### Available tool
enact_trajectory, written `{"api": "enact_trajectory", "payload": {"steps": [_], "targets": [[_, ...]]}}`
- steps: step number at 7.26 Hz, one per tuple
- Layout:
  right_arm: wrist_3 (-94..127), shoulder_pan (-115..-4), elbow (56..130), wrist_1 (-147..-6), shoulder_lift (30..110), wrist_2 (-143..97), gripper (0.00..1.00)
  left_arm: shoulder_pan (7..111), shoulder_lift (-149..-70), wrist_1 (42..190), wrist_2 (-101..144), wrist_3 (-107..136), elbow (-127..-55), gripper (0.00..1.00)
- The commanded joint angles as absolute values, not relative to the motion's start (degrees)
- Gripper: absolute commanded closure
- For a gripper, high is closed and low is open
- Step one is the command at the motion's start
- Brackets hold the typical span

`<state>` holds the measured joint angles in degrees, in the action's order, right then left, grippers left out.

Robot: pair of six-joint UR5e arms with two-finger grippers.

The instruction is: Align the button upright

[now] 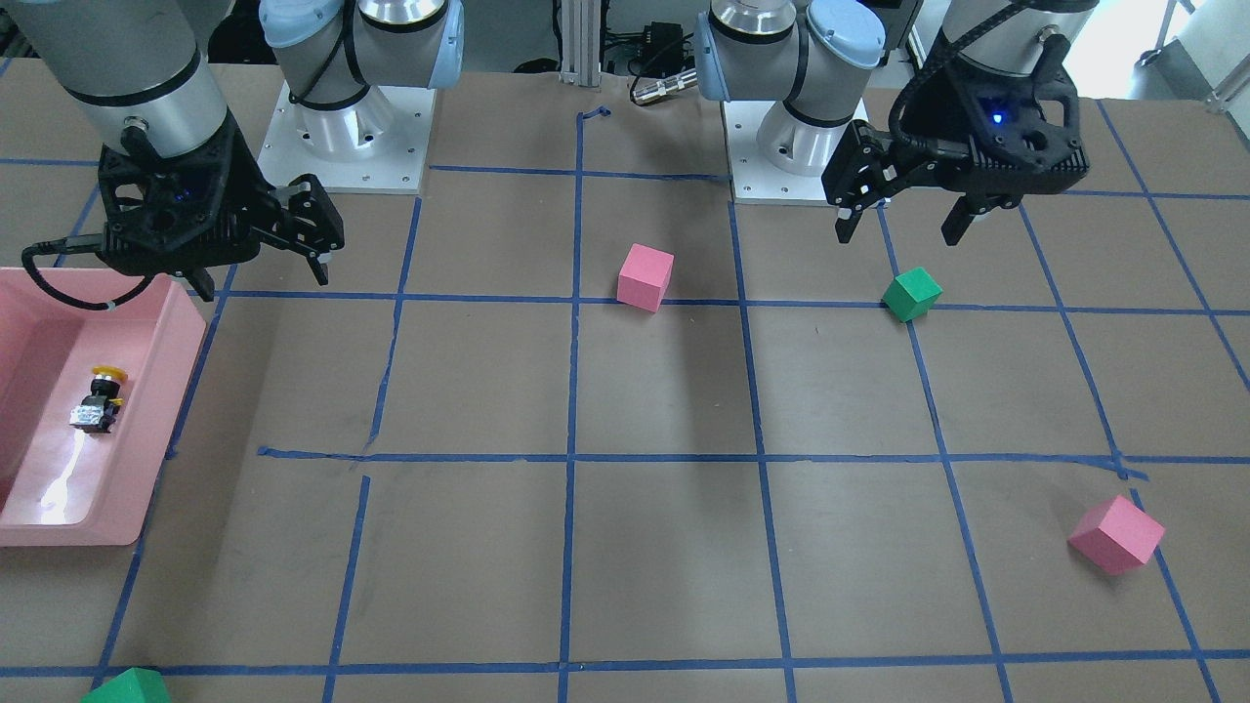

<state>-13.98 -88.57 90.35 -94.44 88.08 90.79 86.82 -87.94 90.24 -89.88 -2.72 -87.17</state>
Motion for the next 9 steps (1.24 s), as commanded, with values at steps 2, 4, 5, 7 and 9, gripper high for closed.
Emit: {"api": "enact_trajectory", "payload": {"steps": [2, 4, 5, 7, 9], "targets": [[-14.0, -88.5, 90.5, -94.4, 88.1, 90.9, 0.00, 86.9, -88.0, 88.8, -89.8, -3.0, -88.1, 0.00], [-14.1, -88.5, 90.6, -94.4, 88.1, 90.7, 0.00, 86.9, -88.0, 88.8, -89.7, -3.1, -88.1, 0.00], [-14.1, -88.4, 90.6, -94.4, 88.1, 90.9, 0.00, 86.9, -88.0, 88.8, -89.8, -3.2, -88.1, 0.00], [-14.1, -88.1, 90.6, -95.3, 87.7, 91.1, 0.00, 86.9, -87.8, 88.8, -89.8, -3.2, -88.1, 0.00], [-14.7, -87.9, 90.6, -94.6, 87.5, 91.4, 0.00, 86.9, -87.6, 88.8, -89.8, -3.2, -88.0, 0.00]]}}
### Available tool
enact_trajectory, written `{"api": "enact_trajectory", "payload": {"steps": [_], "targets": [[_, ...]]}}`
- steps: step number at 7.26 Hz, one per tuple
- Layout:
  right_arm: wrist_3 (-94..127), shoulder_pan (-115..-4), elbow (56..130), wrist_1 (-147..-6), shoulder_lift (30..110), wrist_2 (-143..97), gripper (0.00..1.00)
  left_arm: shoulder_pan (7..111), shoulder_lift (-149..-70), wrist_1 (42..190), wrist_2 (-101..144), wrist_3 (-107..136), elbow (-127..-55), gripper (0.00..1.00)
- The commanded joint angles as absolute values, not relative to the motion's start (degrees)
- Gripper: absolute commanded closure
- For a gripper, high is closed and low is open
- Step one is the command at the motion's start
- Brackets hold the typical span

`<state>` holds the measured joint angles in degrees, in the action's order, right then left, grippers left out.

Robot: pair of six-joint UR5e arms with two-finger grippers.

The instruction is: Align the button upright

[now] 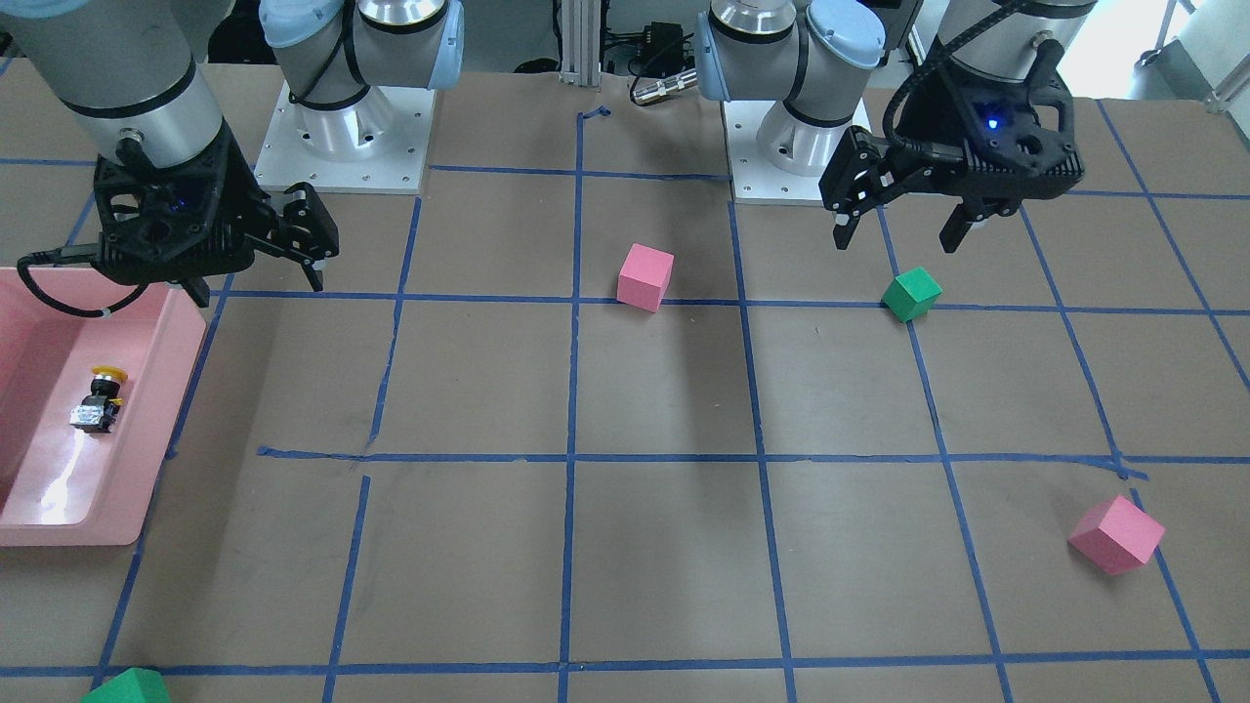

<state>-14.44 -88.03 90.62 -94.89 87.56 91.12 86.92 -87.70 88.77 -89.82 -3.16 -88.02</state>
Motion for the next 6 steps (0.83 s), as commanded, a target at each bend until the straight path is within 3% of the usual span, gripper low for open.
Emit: {"api": "enact_trajectory", "payload": {"steps": [1, 6], "targets": [[-14.7, -87.9, 90.7, -94.7, 87.4, 91.4, 0.00, 86.9, -87.5, 88.8, -89.8, -3.3, -88.0, 0.00], [-14.8, -86.2, 90.5, -95.6, 87.5, 91.4, 0.00, 86.9, -87.5, 88.8, -89.7, -4.2, -87.5, 0.00]]}}
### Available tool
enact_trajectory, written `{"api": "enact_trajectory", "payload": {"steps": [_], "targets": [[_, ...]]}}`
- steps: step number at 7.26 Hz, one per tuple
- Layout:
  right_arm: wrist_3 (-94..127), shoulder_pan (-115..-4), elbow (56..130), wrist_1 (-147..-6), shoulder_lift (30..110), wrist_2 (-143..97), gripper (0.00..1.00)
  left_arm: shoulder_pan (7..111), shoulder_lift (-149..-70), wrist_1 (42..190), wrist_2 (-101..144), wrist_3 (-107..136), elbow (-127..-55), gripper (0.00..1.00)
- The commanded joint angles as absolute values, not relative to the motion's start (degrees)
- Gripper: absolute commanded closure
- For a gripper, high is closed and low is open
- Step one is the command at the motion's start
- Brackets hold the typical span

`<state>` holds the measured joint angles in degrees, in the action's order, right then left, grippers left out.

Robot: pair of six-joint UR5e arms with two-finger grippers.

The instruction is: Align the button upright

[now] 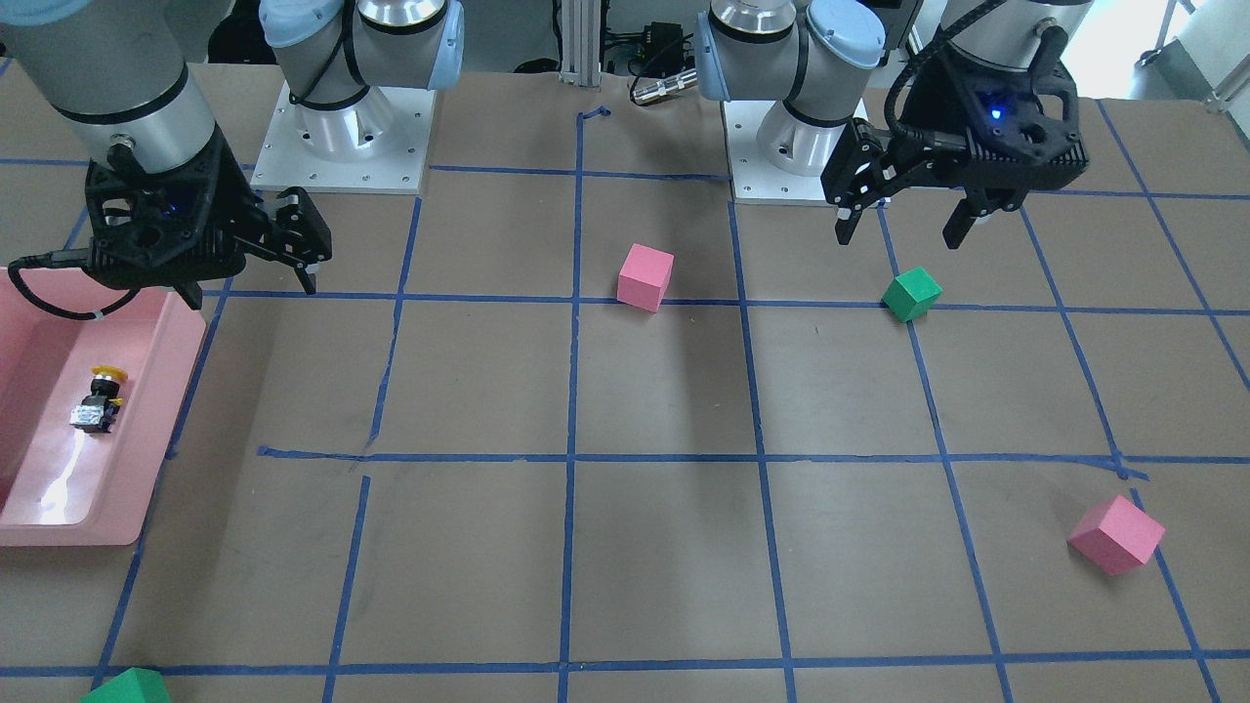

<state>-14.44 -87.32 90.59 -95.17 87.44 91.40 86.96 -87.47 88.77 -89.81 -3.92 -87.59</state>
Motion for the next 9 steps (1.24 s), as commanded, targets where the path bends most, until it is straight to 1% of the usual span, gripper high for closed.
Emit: {"api": "enact_trajectory", "payload": {"steps": [1, 3, 4, 6, 8, 9], "targets": [[-14.7, -82.2, 90.5, -94.6, 87.5, 91.5, 0.00, 86.9, -87.5, 88.8, -89.8, -4.4, -87.5, 0.00], [-16.9, -71.9, 90.8, -94.3, 87.1, 92.3, 0.00, 86.7, -87.5, 88.8, -89.8, -4.5, -87.5, 0.00], [-22.7, -68.7, 90.9, -94.7, 85.8, 93.9, 0.00, 86.7, -87.5, 88.8, -89.7, -4.6, -87.4, 0.00], [-25.2, -61.8, 90.9, -97.6, 82.3, 95.4, 0.00, 86.7, -87.5, 88.9, -89.7, -4.6, -87.4, 0.00], [-24.5, -59.2, 92.8, -99.1, 79.9, 95.4, 0.00, 86.7, -87.5, 88.9, -89.8, -4.6, -87.5, 0.00], [-24.5, -59.1, 95.9, -102.4, 79.8, 94.9, 0.00, 86.8, -87.0, 88.9, -89.7, -4.5, -87.6, 0.00]]}}
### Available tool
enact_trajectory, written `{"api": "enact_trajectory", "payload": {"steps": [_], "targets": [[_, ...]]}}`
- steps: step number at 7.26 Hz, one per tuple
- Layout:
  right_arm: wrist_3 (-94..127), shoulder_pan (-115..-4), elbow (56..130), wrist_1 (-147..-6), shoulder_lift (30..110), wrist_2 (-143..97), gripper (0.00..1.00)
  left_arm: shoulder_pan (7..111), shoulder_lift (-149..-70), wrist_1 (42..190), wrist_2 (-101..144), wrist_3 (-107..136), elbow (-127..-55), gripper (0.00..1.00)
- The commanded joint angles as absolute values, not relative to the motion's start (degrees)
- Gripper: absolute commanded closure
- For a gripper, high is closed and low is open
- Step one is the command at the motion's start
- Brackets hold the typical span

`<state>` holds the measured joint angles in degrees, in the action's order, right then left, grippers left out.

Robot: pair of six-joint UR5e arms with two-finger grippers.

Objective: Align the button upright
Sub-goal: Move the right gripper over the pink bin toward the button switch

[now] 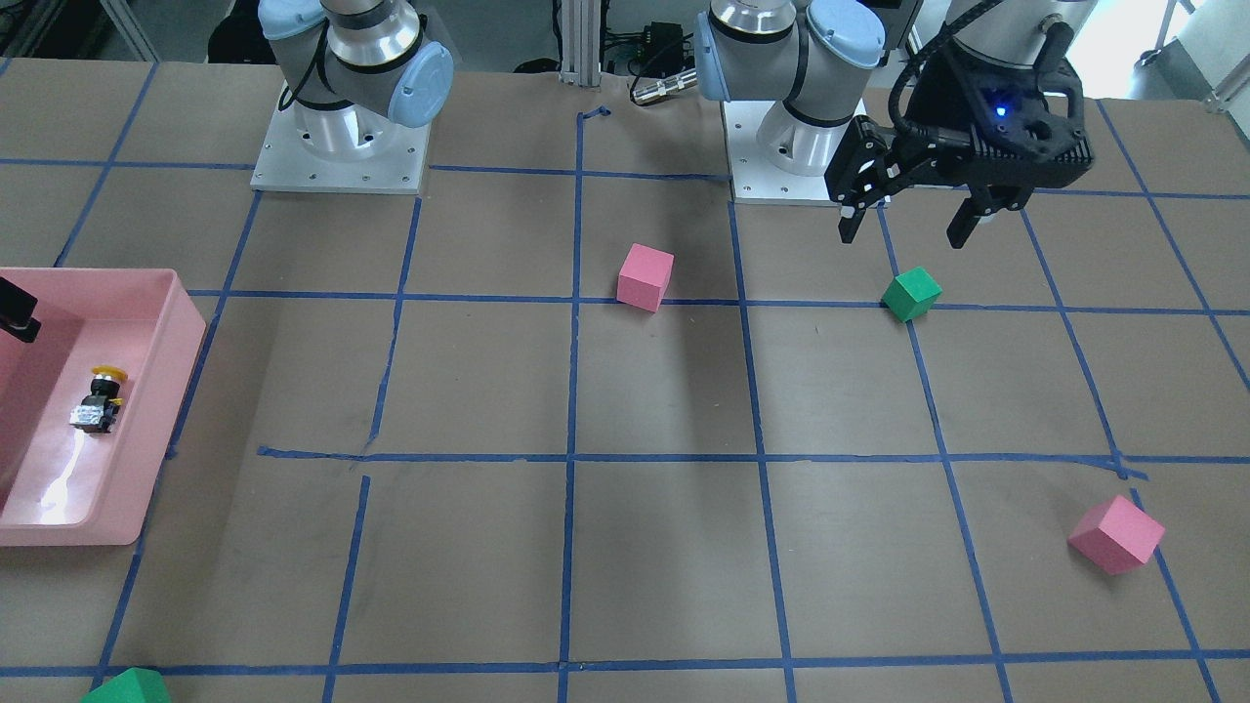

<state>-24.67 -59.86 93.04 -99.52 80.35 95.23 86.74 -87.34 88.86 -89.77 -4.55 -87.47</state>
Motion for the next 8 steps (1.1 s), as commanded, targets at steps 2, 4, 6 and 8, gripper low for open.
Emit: {"api": "enact_trajectory", "payload": {"steps": [2, 4, 6, 8], "targets": [[-24.8, -57.8, 103.2, -112.5, 79.1, 95.4, 0.00, 86.8, -87.0, 88.9, -89.8, -4.5, -87.5, 0.00], [-25.0, -55.6, 104.7, -114.1, 76.8, 94.6, 0.00, 86.9, -86.9, 88.9, -89.7, -4.4, -87.7, 0.00], [-23.0, -55.0, 104.6, -114.3, 74.2, 94.2, 0.00, 86.9, -87.1, 88.9, -89.1, -4.3, -87.5, 0.00], [-19.4, -54.9, 104.7, -117.1, 70.9, 95.1, 0.03, 87.0, -87.0, 88.9, -89.3, -4.5, -87.6, 0.00]]}}
